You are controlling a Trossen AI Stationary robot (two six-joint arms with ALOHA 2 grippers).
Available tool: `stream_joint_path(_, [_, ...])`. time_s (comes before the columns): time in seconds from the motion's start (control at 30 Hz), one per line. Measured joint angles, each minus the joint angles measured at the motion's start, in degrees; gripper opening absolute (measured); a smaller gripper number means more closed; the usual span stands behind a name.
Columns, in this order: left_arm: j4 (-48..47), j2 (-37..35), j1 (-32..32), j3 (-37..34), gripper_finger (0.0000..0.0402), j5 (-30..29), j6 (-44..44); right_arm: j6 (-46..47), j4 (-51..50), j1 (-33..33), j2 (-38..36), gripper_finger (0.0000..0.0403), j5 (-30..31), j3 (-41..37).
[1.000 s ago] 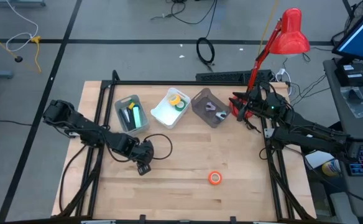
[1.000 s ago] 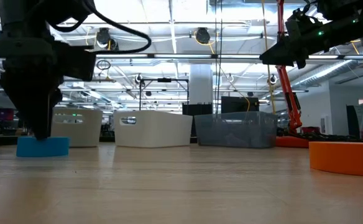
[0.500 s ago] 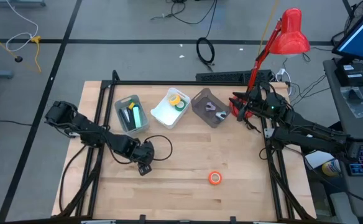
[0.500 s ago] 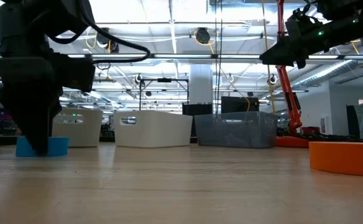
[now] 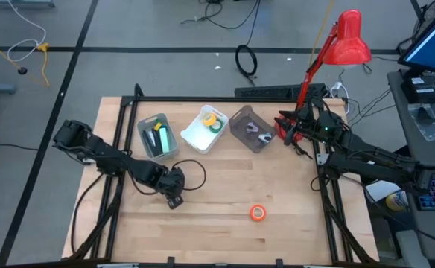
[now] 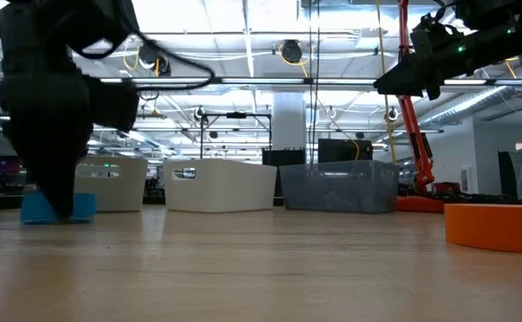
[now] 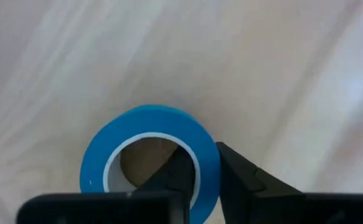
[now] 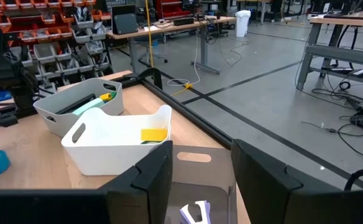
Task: Pick and place Stapler, Stapler remover, tape
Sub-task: Put the blue tape into the white bin
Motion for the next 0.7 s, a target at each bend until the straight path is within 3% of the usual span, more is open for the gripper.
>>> stream_joint_path(0.2, [3.94,-6.48,2.19,0.07,0.0043,1.33,-1.63,0.00,-0.08,-0.01,0.04,0.0155,0.00,0.00])
stream_joint_path(0.37, [9.71,-13.50,4.93,0.21,0.0045,-2.92,-2.06,0.00,-0.12,0.01,0.02,0.0155,-0.20,0.00])
stream_joint_path(0.53, [15.06,-19.06,9.57,0.26,0.0045,-10.85,3.17,0.02,-0.34,-0.01,0.04,0.0155,-0.17,0.00])
stream_joint_path(0.7, [19.68,-20.44,16.11,0.45,0.0043,-11.83,11.42,0.01,-0.56,0.00,0.13,0.0155,-0.17,0.00])
